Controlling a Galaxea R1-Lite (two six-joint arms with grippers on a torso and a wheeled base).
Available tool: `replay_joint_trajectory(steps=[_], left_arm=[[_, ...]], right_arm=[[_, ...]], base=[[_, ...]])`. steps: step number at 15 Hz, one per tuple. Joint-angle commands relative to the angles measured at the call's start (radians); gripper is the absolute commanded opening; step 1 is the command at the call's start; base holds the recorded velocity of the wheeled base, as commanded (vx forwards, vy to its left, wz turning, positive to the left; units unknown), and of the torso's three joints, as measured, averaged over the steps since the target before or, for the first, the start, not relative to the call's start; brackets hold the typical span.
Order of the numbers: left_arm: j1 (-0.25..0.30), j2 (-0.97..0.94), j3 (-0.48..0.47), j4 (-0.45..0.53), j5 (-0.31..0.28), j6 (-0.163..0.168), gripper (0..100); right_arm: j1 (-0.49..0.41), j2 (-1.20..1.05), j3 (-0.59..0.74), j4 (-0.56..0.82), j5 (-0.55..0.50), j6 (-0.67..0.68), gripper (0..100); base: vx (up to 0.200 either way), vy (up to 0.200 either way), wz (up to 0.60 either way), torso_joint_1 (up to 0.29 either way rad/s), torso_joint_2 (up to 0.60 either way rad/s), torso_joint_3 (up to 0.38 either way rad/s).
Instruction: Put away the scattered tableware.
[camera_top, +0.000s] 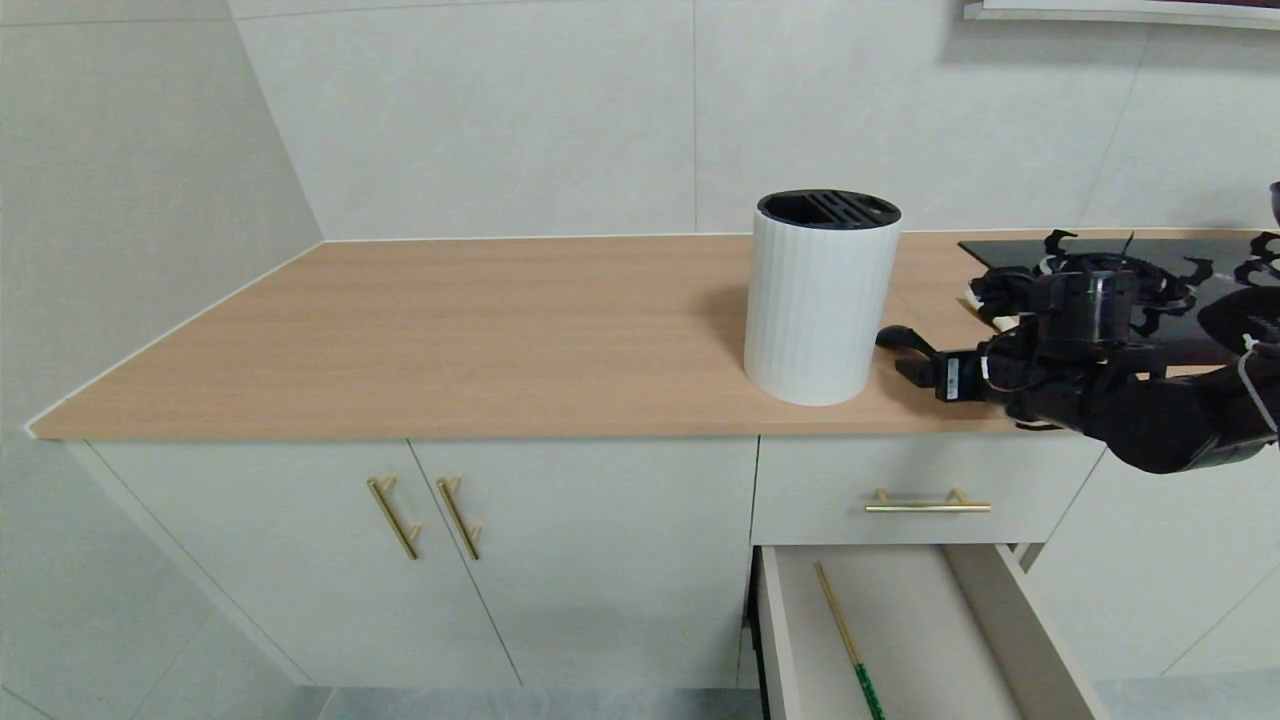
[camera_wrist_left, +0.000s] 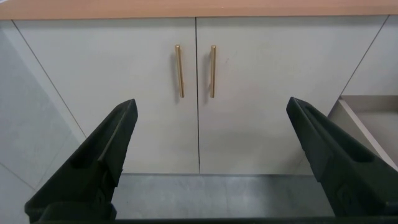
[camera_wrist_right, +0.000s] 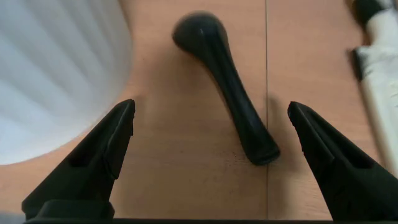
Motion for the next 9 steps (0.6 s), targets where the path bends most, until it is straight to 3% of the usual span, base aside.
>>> replay_joint_trajectory(steps=[1,9], left_arm=[[0.0,0.0,0.0,0.0,0.0,-0.001,100],[0.0,0.0,0.0,0.0,0.0,-0.001,100]], right_arm=[[-0.018,0.02,-0.025,0.004,0.002,0.017,100],[-0.023,-0.003,-0.034,0.068,0.009,0.023,100]], base=[[0.0,0.0,0.0,0.0,0.0,0.0],[0.0,0.0,0.0,0.0,0.0,0.0]])
